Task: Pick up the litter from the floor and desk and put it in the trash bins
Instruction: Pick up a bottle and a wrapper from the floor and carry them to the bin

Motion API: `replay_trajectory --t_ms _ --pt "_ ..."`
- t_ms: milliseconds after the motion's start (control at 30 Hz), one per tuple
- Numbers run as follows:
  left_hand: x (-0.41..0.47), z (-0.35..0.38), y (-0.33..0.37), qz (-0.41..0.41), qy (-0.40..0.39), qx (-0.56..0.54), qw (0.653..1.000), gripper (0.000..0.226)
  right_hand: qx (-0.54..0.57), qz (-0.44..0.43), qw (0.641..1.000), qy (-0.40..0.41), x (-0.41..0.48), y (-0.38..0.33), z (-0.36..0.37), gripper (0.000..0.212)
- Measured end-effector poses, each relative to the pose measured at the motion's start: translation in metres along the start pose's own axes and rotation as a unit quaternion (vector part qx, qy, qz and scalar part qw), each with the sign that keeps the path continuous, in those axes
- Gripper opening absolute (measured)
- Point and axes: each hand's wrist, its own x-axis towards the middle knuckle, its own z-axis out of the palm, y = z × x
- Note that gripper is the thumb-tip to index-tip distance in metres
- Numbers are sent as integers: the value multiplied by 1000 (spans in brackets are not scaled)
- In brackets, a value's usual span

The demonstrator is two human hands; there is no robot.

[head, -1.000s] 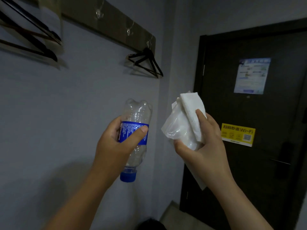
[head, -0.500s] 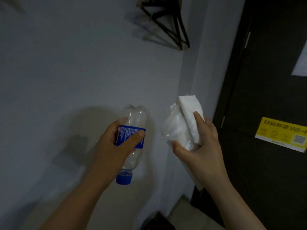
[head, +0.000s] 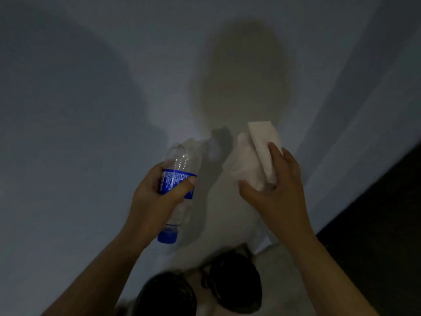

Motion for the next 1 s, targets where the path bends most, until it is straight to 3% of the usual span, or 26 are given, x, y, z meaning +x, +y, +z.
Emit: replay_trajectory --t_ms 300,500,733,867,1000 --pt "-1 17 -125 -115 23 57 991 30 -42 103 984 -136 -21 114 76 94" --pt "-17 8 -213 -207 41 85 974 50 -91 134 969 -187 -67 163 125 95" --pt "-48 -5 -331 -320 21 139 937 45 -55 216 947 -230 -129 233 171 92" --pt "-69 -9 -401 -354 3 195 915 37 -66 210 945 -244 -164 277 194 90" --pt "-83 -5 -469 -403 -26 216 889 44 -97 207 938 -259 -196 313 216 88"
